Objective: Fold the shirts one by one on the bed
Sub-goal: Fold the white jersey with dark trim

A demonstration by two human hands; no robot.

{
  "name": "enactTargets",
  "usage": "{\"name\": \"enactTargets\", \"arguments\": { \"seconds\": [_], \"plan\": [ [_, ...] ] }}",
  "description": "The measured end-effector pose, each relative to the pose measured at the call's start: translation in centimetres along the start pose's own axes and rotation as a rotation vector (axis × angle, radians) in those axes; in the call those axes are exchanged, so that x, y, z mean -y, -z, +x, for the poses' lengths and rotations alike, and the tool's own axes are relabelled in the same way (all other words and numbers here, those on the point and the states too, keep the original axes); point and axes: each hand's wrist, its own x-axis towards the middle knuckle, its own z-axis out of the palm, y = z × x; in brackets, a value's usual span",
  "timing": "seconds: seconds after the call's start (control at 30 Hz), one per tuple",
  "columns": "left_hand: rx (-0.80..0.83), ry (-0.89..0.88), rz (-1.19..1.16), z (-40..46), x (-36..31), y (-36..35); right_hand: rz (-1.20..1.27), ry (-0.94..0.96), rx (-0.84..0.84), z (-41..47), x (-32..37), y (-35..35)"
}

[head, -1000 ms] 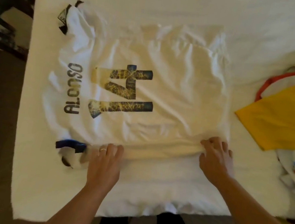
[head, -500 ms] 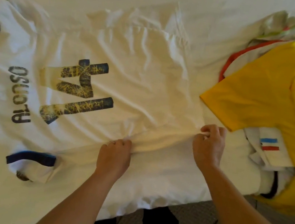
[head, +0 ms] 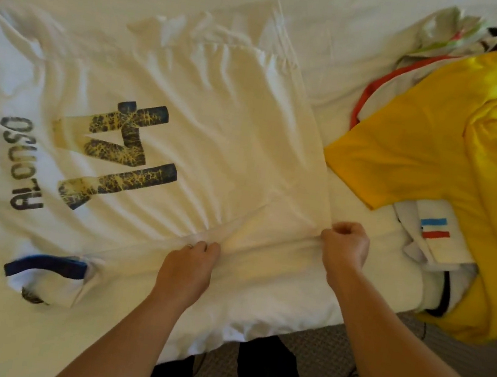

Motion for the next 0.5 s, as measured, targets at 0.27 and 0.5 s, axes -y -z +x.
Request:
{"name": "enactTargets", "arguments": {
  "seconds": [0.27, 0.5],
  "plan": [
    [0.021, 0.275, -0.583, -1.6, 0.5, 2.2, -0.288, -0.028, 0.151, -3.6, -2.7, -1.1],
    [-0.637, 0.561, -0.550, -8.9, 10.9, 1.7, -0.421, 0.180, 0.455, -14.8, -5.6, -13.2]
  ]
}}
